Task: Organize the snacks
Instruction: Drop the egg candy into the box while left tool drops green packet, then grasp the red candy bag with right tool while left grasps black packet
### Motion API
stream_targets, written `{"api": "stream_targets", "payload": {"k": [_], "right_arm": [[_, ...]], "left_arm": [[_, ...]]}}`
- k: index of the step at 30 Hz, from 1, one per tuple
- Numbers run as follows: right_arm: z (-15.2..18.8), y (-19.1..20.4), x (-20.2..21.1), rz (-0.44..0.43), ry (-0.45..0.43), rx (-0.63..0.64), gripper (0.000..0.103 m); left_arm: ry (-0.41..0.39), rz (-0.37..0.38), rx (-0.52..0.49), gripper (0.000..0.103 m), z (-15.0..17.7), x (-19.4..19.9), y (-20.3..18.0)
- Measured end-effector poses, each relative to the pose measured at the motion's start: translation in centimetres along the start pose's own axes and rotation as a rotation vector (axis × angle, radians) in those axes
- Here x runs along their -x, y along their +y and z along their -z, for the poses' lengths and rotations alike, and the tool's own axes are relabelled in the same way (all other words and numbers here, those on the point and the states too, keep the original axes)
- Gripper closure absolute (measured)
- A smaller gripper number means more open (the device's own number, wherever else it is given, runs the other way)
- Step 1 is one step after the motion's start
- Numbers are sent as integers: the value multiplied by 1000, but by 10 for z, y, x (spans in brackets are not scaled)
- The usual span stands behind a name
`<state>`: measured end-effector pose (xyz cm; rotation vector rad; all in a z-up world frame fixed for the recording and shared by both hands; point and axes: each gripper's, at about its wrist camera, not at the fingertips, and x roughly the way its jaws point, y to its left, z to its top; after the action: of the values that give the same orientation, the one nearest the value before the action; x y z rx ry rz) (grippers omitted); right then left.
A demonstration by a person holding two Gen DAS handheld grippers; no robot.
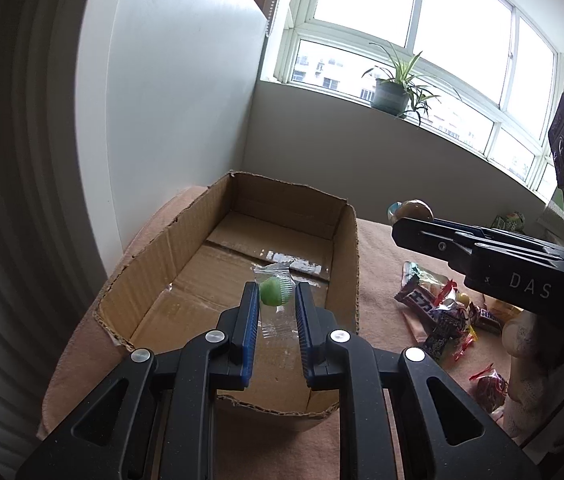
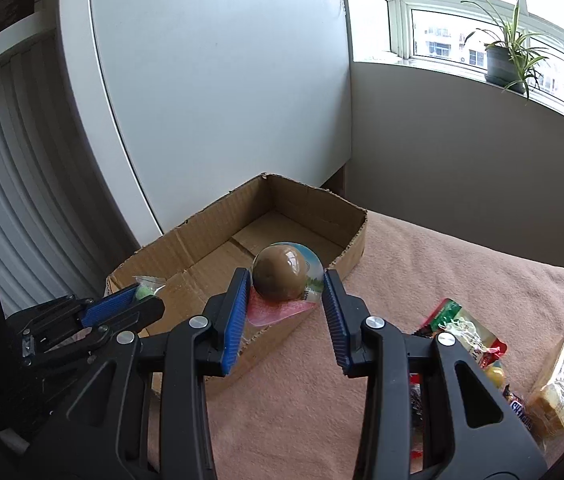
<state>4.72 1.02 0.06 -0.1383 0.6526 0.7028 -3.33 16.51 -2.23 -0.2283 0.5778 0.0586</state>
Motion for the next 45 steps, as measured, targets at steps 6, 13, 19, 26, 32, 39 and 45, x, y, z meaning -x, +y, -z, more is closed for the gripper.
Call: {"api": "stream_targets", "payload": {"k": [6, 13, 19, 26, 32, 39, 45], "right_arm": [[-2, 15, -29, -25, 41, 2, 64], [-3, 20, -43, -27, 51, -7, 61], [-5, 19, -43, -21, 38, -15, 41], [-8, 15, -29, -16, 6, -29, 28], [-3, 0, -9, 13, 5, -32, 28], [9, -29, 28, 51, 2, -65, 28], [30, -55, 65, 99, -6, -92, 28]], "left_arm": [[14, -6, 15, 86, 1, -5, 10], [8, -9, 14, 86, -3, -6, 13], [15, -3, 28, 85, -3, -8, 14], [11, -3, 57, 70, -5, -6, 18], [-3, 4, 48, 70, -6, -1, 11], [-18, 37, 34, 70, -9, 4, -5], [-18, 70, 13, 70, -9, 4, -24]]}}
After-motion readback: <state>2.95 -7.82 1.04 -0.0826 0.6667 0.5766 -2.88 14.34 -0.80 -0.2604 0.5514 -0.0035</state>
